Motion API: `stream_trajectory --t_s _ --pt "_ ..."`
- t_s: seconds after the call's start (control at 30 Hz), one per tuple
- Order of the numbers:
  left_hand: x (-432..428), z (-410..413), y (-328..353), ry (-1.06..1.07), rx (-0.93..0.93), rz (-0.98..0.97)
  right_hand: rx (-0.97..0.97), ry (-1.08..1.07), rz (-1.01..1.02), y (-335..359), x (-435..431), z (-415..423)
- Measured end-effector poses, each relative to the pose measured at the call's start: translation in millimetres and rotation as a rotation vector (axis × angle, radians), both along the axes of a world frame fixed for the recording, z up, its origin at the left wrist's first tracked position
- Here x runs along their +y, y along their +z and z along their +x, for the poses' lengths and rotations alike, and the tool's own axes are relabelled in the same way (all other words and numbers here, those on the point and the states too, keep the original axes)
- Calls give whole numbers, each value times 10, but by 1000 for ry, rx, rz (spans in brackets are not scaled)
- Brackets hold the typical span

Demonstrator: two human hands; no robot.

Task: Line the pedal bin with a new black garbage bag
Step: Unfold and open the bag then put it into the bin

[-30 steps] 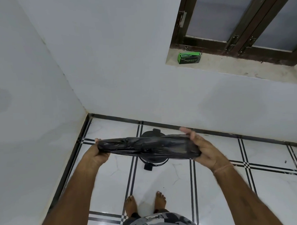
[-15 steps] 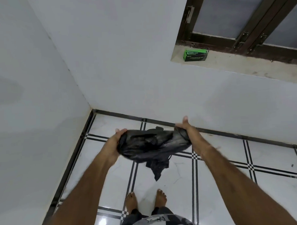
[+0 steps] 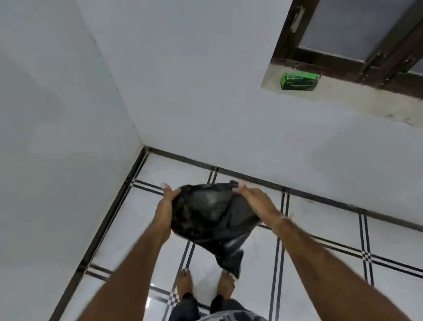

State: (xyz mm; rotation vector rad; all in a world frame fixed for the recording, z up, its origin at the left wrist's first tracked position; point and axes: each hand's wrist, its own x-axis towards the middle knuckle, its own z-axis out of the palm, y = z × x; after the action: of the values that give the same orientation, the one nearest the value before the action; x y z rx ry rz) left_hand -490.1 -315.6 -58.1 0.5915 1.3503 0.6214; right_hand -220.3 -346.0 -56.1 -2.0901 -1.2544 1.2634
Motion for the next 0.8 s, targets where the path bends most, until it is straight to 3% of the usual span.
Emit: stream_trajectory --t_s 0.17,0.8 --pt "517 1 445 119 52 209 89 -73 187 492 599 15" --pt "1100 -429 545 138 -16 295 240 -145 265 484 1013 -524"
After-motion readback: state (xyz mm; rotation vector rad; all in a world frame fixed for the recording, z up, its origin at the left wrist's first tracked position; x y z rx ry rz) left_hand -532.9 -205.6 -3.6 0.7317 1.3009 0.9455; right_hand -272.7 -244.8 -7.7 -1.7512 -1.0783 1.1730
